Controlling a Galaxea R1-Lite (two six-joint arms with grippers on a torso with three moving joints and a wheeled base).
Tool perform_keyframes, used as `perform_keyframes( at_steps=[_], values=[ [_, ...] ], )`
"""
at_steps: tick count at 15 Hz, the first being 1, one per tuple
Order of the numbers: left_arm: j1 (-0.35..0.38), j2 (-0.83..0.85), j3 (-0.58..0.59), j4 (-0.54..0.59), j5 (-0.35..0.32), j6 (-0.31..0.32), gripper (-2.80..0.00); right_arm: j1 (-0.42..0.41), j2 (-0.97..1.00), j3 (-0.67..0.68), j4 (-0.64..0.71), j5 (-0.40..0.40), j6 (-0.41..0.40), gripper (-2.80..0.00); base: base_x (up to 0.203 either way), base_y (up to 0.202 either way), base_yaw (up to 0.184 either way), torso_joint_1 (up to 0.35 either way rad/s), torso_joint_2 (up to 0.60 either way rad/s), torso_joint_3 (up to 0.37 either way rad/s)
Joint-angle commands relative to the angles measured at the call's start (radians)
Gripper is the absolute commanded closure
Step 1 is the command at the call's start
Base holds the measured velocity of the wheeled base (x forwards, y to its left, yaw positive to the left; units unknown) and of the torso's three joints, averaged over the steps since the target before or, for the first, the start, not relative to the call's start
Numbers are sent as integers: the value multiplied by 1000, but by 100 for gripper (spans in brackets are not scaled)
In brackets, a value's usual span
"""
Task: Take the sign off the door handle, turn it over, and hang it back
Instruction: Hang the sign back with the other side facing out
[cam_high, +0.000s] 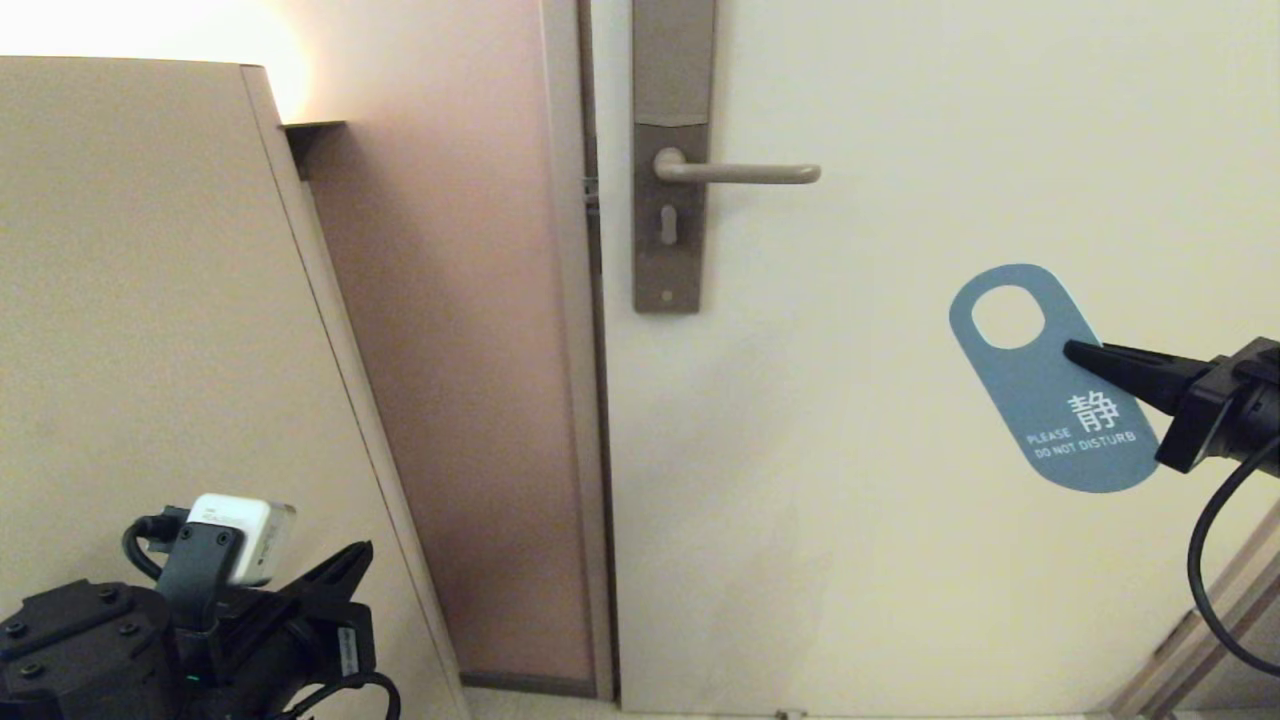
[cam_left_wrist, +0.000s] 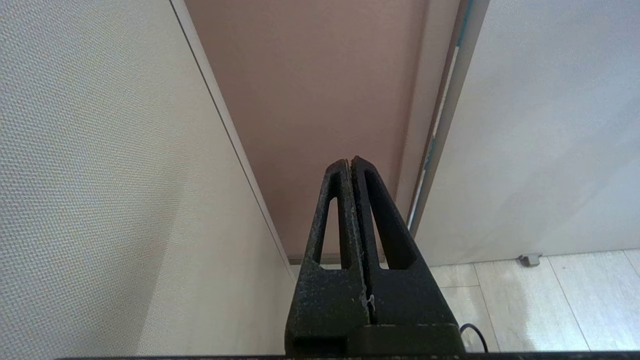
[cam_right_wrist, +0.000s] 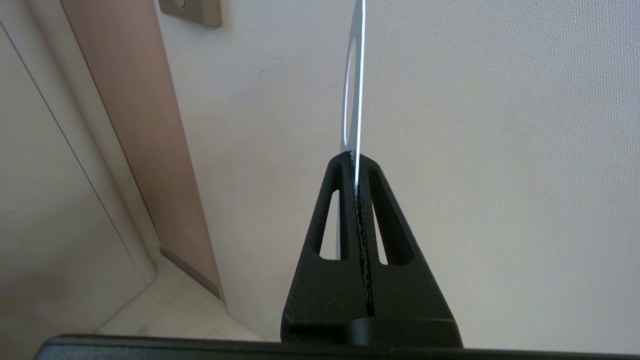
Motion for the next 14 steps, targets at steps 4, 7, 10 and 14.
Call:
perform_keyframes(
  at_steps=[4,7,10,14],
  values=[
    [0,3,0,-7,2,-2,0,0,1,1,-4,4,-13,0,0,0,0,0,0,0],
    [0,3,0,-7,2,-1,0,0,1,-1,-4,4,-15,0,0,0,0,0,0,0],
    [0,3,0,-7,2,1,0,0,1,-1,-4,4,-15,0,-1,-134,-4,0,2,4],
    [0,1,0,-7,3,1,0,0,1,-1,-4,4,-15,0,0,-195,-1,2,3,2]
  ],
)
